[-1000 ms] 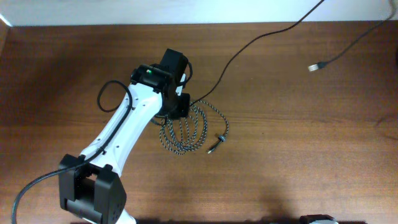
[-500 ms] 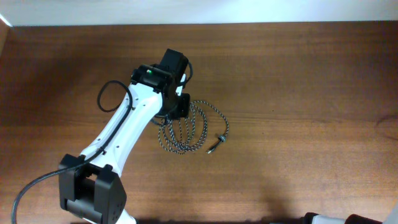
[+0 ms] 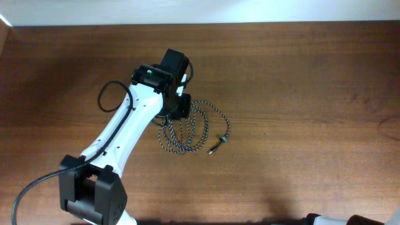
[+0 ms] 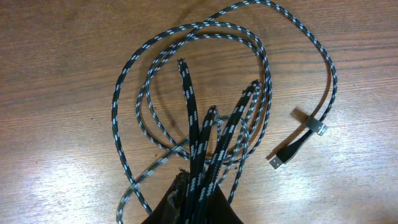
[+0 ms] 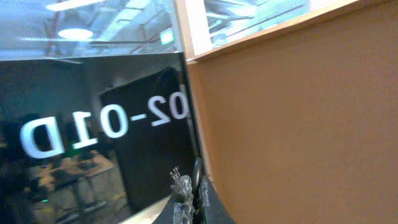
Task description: Untangle cables
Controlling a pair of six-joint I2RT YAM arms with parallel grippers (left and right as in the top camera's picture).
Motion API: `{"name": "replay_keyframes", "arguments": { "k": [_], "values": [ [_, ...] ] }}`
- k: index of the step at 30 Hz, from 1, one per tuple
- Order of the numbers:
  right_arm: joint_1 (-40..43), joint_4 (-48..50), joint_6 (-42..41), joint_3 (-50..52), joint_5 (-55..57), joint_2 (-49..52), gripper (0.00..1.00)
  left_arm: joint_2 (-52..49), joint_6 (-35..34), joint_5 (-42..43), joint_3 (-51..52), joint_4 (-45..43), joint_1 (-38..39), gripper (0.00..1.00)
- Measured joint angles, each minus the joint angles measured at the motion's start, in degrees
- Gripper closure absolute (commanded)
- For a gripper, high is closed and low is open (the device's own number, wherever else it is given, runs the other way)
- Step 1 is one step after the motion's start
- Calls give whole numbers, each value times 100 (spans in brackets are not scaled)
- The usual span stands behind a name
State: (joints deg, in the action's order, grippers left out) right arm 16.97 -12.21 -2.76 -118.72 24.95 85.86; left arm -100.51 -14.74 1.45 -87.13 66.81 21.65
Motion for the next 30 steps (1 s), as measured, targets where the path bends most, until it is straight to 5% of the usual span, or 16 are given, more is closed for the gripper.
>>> {"name": "replay_keyframes", "arguments": {
  "k": [2,4,10,11,12,14,15,17,19,25,30],
  "values": [
    [13,-44,-153,0,-168,402,96,0,0,0,-2,-2,0,92],
    [197,-350,-181,-11,120,1025,96,0,2,0,0,-13,0,100],
    [444,-2973,-955,79,197,3185,92,0,-109,0,-2,-216,0,100],
    [487,-3357,-1158,66,162,3364,78,0,-136,0,0,-225,0,100],
    [570,-3698,-1349,66,101,3617,74,0,-188,0,0,-262,0,100],
    [621,-4159,-1513,66,-39,3912,31,0,-350,0,0,-337,0,100],
    [621,-4247,-1523,66,-87,3915,1,0,-372,0,0,-354,0,100],
    [621,-4391,-1550,66,-286,3899,1,0,-437,0,0,-407,0,100],
    [621,-4433,-1547,68,-603,3626,1,0,-437,0,0,-409,0,100],
    [621,-4295,-1604,42,-1738,411,1,0,-452,0,0,-415,0,100],
    [621,-3097,-1700,50,-3318,-1700,1,0,-457,0,0,-409,0,100]
  ]
}}
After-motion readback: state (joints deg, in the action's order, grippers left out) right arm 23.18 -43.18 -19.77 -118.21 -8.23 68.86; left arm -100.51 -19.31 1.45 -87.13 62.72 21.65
